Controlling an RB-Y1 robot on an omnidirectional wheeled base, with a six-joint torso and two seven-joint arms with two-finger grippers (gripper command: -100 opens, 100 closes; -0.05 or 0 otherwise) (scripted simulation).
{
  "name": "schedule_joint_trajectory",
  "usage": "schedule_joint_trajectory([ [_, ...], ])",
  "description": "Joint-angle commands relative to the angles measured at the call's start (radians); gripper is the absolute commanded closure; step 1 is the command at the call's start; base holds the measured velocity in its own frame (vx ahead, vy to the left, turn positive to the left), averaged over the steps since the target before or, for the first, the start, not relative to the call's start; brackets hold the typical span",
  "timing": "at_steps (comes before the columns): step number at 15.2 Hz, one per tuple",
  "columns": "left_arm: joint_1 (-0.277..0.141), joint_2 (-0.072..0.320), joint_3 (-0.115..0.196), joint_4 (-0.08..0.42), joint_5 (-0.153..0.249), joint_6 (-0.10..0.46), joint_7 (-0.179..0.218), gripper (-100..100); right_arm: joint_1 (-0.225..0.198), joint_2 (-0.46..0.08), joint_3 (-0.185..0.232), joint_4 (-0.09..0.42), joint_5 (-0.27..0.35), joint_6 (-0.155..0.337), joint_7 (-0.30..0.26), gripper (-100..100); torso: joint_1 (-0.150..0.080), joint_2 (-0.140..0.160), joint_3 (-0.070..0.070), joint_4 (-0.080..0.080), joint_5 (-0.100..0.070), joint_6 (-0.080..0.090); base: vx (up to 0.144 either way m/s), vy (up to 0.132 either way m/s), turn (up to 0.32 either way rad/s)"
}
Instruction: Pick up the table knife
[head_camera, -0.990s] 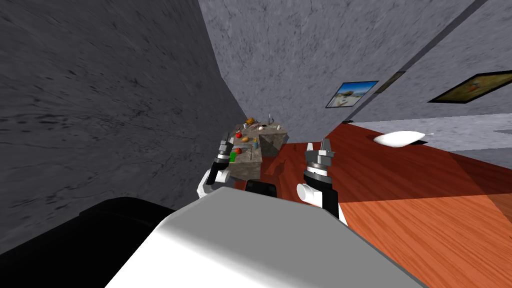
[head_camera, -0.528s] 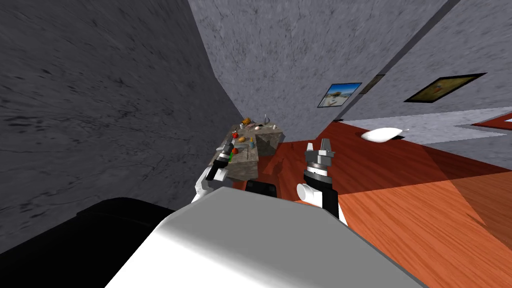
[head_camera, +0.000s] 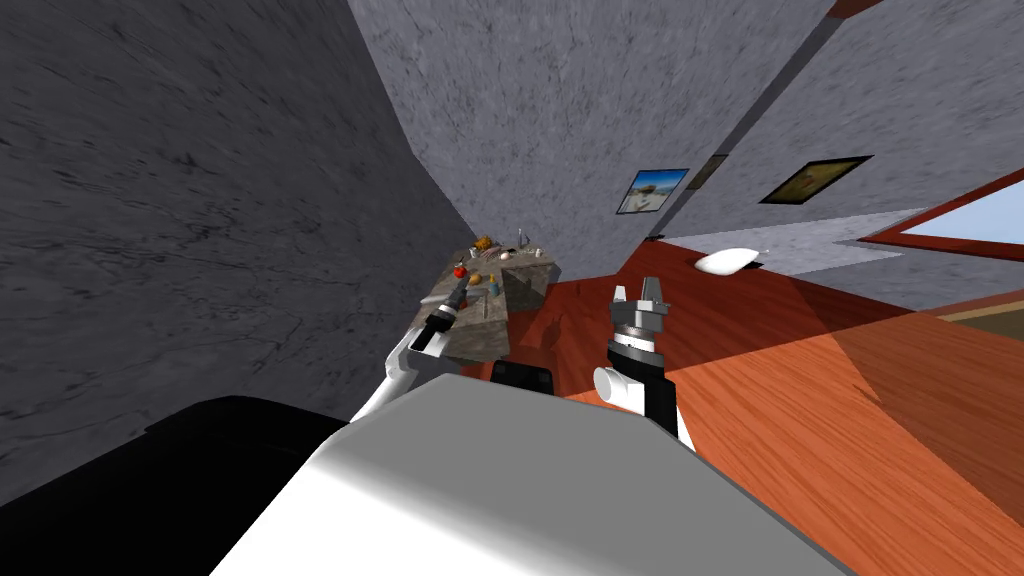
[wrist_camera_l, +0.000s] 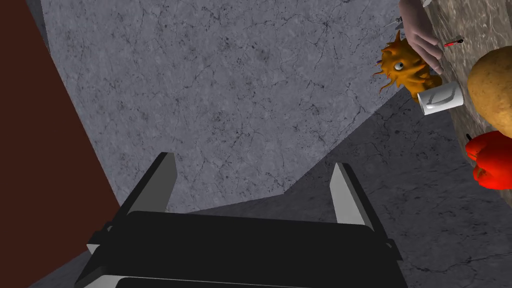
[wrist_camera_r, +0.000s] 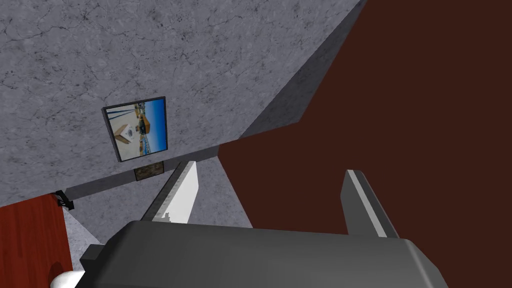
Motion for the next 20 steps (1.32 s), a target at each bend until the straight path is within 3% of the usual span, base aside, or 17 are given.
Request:
schedule_joint_trajectory([
  [1,-0.008,0.026,-0.002,0.015,-0.001,0.033,-0.008,-100,0.000,0.000,0.000,0.000,0.000,0.000,0.000,0,0.000,0.000,0.000,0.000,0.000,0.000,-0.017,-0.058,-0.123],
  [2,-0.019,0.063,-0.003,0.040,0.000,0.063,-0.014,-100,0.000,0.000,0.000,0.000,0.000,0.000,0.000,0,0.000,0.000,0.000,0.000,0.000,0.000,-0.013,-0.065,-0.130],
  [3,-0.019,0.063,-0.003,0.040,0.000,0.065,-0.014,-100,0.000,0.000,0.000,0.000,0.000,0.000,0.000,0,0.000,-0.001,0.000,0.000,0.000,0.000,-0.013,-0.062,-0.099],
  [4,-0.031,0.099,-0.006,0.064,0.003,0.094,-0.021,-100,0.000,0.000,0.000,0.000,0.000,0.000,0.000,0,0.000,-0.001,0.000,0.000,0.000,0.000,-0.009,-0.064,-0.162],
  [5,-0.031,0.099,-0.006,0.064,0.003,0.098,-0.021,-100,0.000,0.000,0.000,0.000,0.000,0.000,0.000,0,0.000,-0.001,0.000,0.000,0.000,0.000,-0.010,-0.059,-0.124],
  [6,-0.042,0.136,-0.011,0.089,0.007,0.127,-0.027,-100,0.000,0.000,0.000,0.000,0.000,0.000,0.000,0,0.000,-0.001,0.000,0.000,0.000,0.000,-0.013,-0.067,-0.125],
  [7,-0.042,0.136,-0.011,0.089,0.007,0.130,-0.027,-100,0.000,0.000,0.000,0.000,0.000,0.000,0.000,0,0.000,-0.001,-0.001,0.000,0.000,0.000,-0.017,-0.066,-0.104],
  [8,-0.054,0.173,-0.017,0.113,0.012,0.162,-0.033,-100,0.000,0.000,0.000,0.000,0.000,0.000,0.000,0,0.000,-0.001,0.000,0.000,0.000,0.000,-0.020,-0.075,-0.137],
  [9,-0.054,0.173,-0.017,0.113,0.012,0.164,-0.033,-100,0.000,0.000,0.000,0.000,0.000,0.000,0.000,0,-0.001,0.000,0.000,0.000,0.000,0.000,-0.012,-0.064,-0.114],
  [10,-0.065,0.210,-0.026,0.136,0.019,0.197,-0.039,-100,0.000,0.000,0.000,0.000,0.000,0.000,0.000,0,0.000,-0.001,0.000,0.000,0.000,0.000,-0.002,-0.059,-0.127],
  [11,-0.065,0.210,-0.026,0.136,0.019,0.197,-0.039,-100,0.000,0.000,0.000,0.000,0.000,0.000,0.000,0,0.000,-0.001,-0.001,0.000,0.000,0.000,0.001,-0.054,-0.109],
  [14,-0.086,0.281,-0.052,0.183,0.036,0.265,-0.049,-100,0.000,0.000,0.000,0.000,0.000,0.000,0.000,0,0.000,-0.001,-0.001,0.000,0.000,0.000,-0.005,-0.056,-0.108],
  [15,-0.086,0.284,-0.052,0.183,0.036,0.265,-0.049,-100,0.000,0.000,0.000,0.000,0.000,0.000,0.000,0,0.001,-0.001,-0.001,0.000,0.000,0.000,0.001,-0.044,-0.092],
  [16,-0.096,0.320,-0.068,0.205,0.047,0.299,-0.054,-100,0.000,0.000,0.000,0.000,0.000,0.000,0.000,0,0.001,-0.001,-0.001,0.000,0.000,0.000,0.001,-0.045,-0.122],
  [17,-0.096,0.321,-0.068,0.205,0.047,0.299,-0.054,-100,0.000,0.000,0.000,0.000,0.000,0.000,0.000,0,0.001,-0.001,-0.001,0.000,0.000,0.000,0.000,-0.044,-0.104],
  [19,-0.116,0.382,-0.106,0.247,0.072,0.355,-0.064,-100,0.000,0.000,0.000,0.000,0.000,0.000,0.000,0,0.001,-0.001,-0.001,0.000,0.000,0.000,0.004,-0.062,-0.147],
  [20,-0.116,0.395,-0.106,0.247,0.072,0.365,-0.064,-100,0.000,0.000,0.000,0.000,0.000,0.000,0.000,0,0.000,-0.002,-0.001,0.000,0.000,0.000,0.005,-0.065,-0.110],
])
